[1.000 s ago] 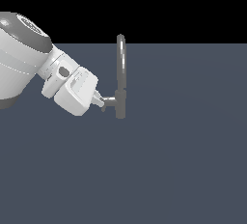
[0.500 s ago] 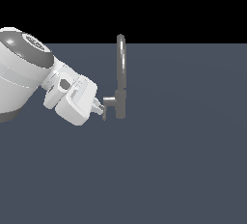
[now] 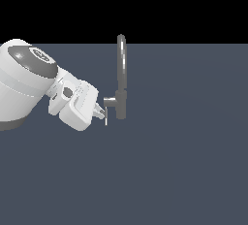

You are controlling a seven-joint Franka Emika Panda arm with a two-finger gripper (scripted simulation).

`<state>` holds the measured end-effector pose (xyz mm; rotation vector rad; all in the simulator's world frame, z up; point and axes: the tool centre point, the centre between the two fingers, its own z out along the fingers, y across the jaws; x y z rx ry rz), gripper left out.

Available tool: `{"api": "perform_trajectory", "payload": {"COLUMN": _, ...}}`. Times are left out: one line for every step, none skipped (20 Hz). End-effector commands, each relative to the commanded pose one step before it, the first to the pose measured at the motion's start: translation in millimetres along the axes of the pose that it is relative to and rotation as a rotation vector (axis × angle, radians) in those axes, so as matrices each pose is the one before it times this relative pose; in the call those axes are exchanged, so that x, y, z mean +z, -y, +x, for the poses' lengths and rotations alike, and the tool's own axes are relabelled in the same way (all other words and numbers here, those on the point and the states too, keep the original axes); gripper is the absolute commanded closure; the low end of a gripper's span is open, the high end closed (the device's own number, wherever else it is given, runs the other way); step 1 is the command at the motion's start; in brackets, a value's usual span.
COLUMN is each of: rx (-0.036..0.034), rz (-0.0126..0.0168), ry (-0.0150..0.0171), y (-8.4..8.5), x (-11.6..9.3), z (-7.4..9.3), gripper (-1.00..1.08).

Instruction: Turn on the faucet by rotating a designated handle.

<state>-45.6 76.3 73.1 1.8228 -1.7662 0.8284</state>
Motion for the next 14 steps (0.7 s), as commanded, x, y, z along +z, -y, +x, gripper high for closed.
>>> {"api": "perform_trajectory", "payload": {"rx": -0.00073, "rz": -0.00801, "ry": -0.00453, "y": 3.04, "x": 8.1, "z": -2.66, "gripper": 1.08}}
{"api": "perform_trajectory", "payload": {"rx": -0.00068, "rz": -0.00297, "ry": -0.00021, "y": 1.79, "x": 3.03, "z": -1.9, "gripper": 1.08}}
{"api": "perform_trajectory", "payload": {"rx": -0.00067, "rz": -0.00293, "ry": -0.00021, "y": 1.78, "x": 3.0, "z": -1.89, "gripper": 1.08}}
{"api": "perform_trajectory", "payload": {"rx": -0.00066, "rz": -0.00289, "ry": -0.00021, "y": 1.77, "x": 2.98, "z": -1.88, "gripper": 1.08}}
{"api": "perform_trajectory", "payload": {"rx": -0.00066, "rz": -0.00289, "ry": -0.00022, "y": 1.77, "x": 2.97, "z": -1.87, "gripper": 1.08}}
{"api": "perform_trajectory", "payload": {"rx": -0.00066, "rz": -0.00289, "ry": -0.00022, "y": 1.76, "x": 2.96, "z": -1.86, "gripper": 1.08}}
{"api": "perform_trajectory", "payload": {"rx": -0.00065, "rz": -0.00285, "ry": -0.00022, "y": 1.76, "x": 2.93, "z": -1.85, "gripper": 1.08}}
{"api": "perform_trajectory", "payload": {"rx": -0.00065, "rz": -0.00285, "ry": -0.00023, "y": 1.75, "x": 2.93, "z": -1.85, "gripper": 1.08}}
{"api": "perform_trajectory", "payload": {"rx": -0.00065, "rz": -0.00285, "ry": -0.00023, "y": 1.74, "x": 2.92, "z": -1.84, "gripper": 1.08}}
{"api": "perform_trajectory", "payload": {"rx": -0.00065, "rz": -0.00281, "ry": -0.00024, "y": 1.74, "x": 2.89, "z": -1.83, "gripper": 1.08}}
{"api": "perform_trajectory", "payload": {"rx": -0.00065, "rz": -0.0028, "ry": -0.00024, "y": 1.73, "x": 2.88, "z": -1.82, "gripper": 1.08}}
{"api": "perform_trajectory", "payload": {"rx": -0.00064, "rz": -0.00276, "ry": -0.00025, "y": 1.73, "x": 2.85, "z": -1.81, "gripper": 1.08}}
{"api": "perform_trajectory", "payload": {"rx": -0.00063, "rz": -0.00272, "ry": -0.00026, "y": 1.72, "x": 2.82, "z": -1.79, "gripper": 1.08}}
{"api": "perform_trajectory", "payload": {"rx": 0.0, "rz": 0.0, "ry": 0.0, "y": 0.0, "x": 0.0, "z": 0.0, "gripper": 1.08}}
